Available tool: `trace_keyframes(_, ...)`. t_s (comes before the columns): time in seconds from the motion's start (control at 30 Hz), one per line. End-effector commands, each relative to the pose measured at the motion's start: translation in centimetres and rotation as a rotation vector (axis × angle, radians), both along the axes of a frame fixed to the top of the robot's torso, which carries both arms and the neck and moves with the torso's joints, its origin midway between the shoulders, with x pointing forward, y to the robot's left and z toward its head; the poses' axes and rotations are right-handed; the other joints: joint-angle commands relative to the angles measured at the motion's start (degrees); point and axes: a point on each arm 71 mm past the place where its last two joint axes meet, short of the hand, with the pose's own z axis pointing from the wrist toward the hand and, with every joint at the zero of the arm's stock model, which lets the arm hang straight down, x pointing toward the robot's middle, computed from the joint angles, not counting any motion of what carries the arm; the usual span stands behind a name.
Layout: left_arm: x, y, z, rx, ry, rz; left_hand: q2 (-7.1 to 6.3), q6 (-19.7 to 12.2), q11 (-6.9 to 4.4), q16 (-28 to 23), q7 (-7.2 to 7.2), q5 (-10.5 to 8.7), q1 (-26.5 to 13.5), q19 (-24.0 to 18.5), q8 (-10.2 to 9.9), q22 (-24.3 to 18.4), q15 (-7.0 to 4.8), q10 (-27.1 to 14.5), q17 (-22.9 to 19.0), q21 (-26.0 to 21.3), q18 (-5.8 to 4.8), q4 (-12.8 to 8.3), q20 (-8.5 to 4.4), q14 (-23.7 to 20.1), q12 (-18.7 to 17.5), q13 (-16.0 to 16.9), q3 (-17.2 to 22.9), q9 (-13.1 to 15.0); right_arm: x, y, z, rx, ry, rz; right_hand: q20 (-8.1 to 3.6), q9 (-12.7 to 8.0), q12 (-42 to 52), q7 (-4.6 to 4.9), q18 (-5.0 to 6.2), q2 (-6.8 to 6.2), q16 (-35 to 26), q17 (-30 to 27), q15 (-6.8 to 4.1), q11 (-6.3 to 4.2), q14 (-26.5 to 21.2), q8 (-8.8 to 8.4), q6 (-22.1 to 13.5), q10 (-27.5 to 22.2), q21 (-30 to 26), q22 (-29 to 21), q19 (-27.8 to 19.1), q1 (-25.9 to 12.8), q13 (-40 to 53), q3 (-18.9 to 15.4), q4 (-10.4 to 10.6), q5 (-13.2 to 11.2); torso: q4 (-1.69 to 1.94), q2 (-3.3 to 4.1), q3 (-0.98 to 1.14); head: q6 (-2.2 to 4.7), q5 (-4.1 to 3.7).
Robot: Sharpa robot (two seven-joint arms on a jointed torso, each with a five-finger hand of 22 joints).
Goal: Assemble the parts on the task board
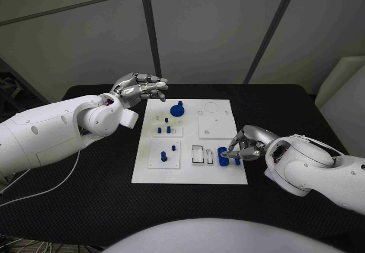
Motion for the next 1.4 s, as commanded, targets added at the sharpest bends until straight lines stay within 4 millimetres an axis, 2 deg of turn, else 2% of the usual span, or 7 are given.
trace_keyframes(0.03, -0.1, -0.1, 0.2, -0.010, -0.010, -0.010, 0.12, -0.3, -0.18, -0.2, -0.05, -0.27, 0.2, 0.3, -0.2, -0.1, 0.02, -0.3, 0.1, -0.2, -0.91, -0.2, -0.07, 0.1, -0.2, -0.1, -0.1, 0.1, 0.1, -0.1, -0.1, -0.041, -0.001, -0.020, -0.13, 0.2, 0.2, 0.04, -0.98, 0.19, 0.4, 0.2, 0.19, 0.12, 2.1, -0.07, -0.2, -0.4, 0.3, 14.3, 5.3, -0.8, 0.1, -0.5, 0.0, 0.3, 0.07, 0.02, 0.02, -0.12, 0.09)
trace_keyframes(0.33, -0.1, -0.1, 0.2, -0.011, -0.011, -0.010, 0.18, -0.3, -0.17, -0.3, -0.03, -0.25, 0.2, 0.4, -0.2, -0.1, 0.02, -0.3, 0.1, -0.2, -0.92, -0.3, -0.08, 0.1, -0.2, -0.1, -0.1, 0.1, 0.2, 0.5, -1.0, -0.043, 0.036, -0.009, -0.14, 0.6, 0.2, 0.00, -1.03, 0.46, 0.5, 0.4, 0.16, 0.09, 2.1, -0.04, 0.0, -0.4, 0.5, 14.5, 5.4, -1.1, 0.3, -0.7, 0.0, 0.3, -0.06, 0.02, 0.00, -0.30, 0.27)
trace_keyframes(0.83, -0.1, 0.2, 0.2, -0.009, -0.009, -0.011, 0.38, -0.3, -0.13, -0.4, 0.01, -0.24, 0.1, 0.4, -0.1, -0.1, 0.07, -0.3, 0.1, -0.3, -0.94, -0.2, -0.05, 0.1, -0.2, -0.1, -0.1, 0.1, 0.1, 1.1, -2.9, -0.034, 0.120, -0.009, -0.20, 1.8, 0.3, -0.18, -1.03, 1.61, 0.6, 0.5, 0.07, -0.05, 2.0, 0.10, 0.5, -0.3, 0.5, 14.5, 5.4, -1.3, 0.9, -0.6, 0.0, 0.4, -0.02, 0.06, 0.01, -0.97, 0.56)
trace_keyframes(0.93, -0.1, 0.2, 0.2, -0.009, -0.009, -0.010, 0.41, -0.3, -0.13, -0.4, 0.01, -0.24, 0.1, 0.4, -0.1, -0.1, 0.07, -0.3, 0.1, -0.3, -0.95, -0.2, -0.05, 0.1, -0.2, -0.1, -0.1, 0.1, 0.3, 1.0, -3.1, -0.040, 0.126, -0.014, -0.24, 2.2, 0.3, -0.26, -1.03, 2.09, 0.6, 0.6, 0.02, -0.11, 2.0, 0.11, 0.6, -0.3, 0.5, 14.5, 5.4, -0.8, 1.1, -0.3, -0.1, 0.4, -0.09, 0.02, 0.02, -1.03, 0.61)
trace_keyframes(1.1, -0.1, 0.1, 0.2, -0.010, -0.010, -0.012, 0.41, -0.3, -0.13, -0.4, 0.01, -0.24, 0.1, 0.4, -0.1, -0.1, 0.07, -0.3, 0.1, -0.3, -0.95, -0.2, -0.05, 0.1, -0.2, -0.1, -0.1, 0.1, 0.6, 1.0, -3.4, -0.043, 0.127, -0.023, -0.35, 3.3, 0.4, -0.43, -1.05, 2.70, 0.7, 0.8, -0.11, -0.27, 2.0, 0.16, 1.1, -0.1, 0.6, 14.5, 5.4, 1.3, 1.6, 0.3, -0.4, 0.3, 0.06, 0.00, 0.01, -1.11, 0.47)
trace_keyframes(1.27, -0.1, 0.2, 0.2, -0.010, -0.010, -0.011, 0.41, -0.3, -0.13, -0.4, 0.01, -0.24, 0.1, 0.4, -0.1, -0.1, 0.07, -0.3, 0.1, -0.3, -0.95, -0.2, -0.05, 0.1, -0.2, -0.1, -0.1, 0.1, 0.6, 1.1, -3.2, -0.031, 0.106, -0.032, -0.46, 4.3, 0.6, -0.62, -1.10, 3.57, 0.8, 1.1, -0.24, -0.44, 2.0, 0.30, 1.7, 0.3, 0.8, 14.7, 5.5, 3.3, 2.3, 0.9, -0.6, 0.5, -0.09, -0.05, 0.01, -1.10, 0.48)
trace_keyframes(1.4, -0.1, 0.1, 0.2, -0.010, -0.010, -0.011, 0.48, -0.3, -0.13, -0.5, 0.00, -0.23, 0.1, 0.4, -0.1, -0.1, 0.08, -0.4, 0.1, -0.3, -0.95, -0.2, -0.05, 0.2, -0.2, -0.1, -0.1, 0.1, 0.5, 1.2, -2.9, -0.013, 0.086, -0.036, -0.61, 5.1, 0.8, -0.81, -1.15, 3.95, 1.0, 1.3, -0.39, -0.63, 2.1, 0.35, 2.3, 0.7, 1.0, 14.8, 5.6, 3.7, 2.8, 0.9, -0.4, 3.8, -0.13, -0.07, 0.01, -1.04, 0.50)
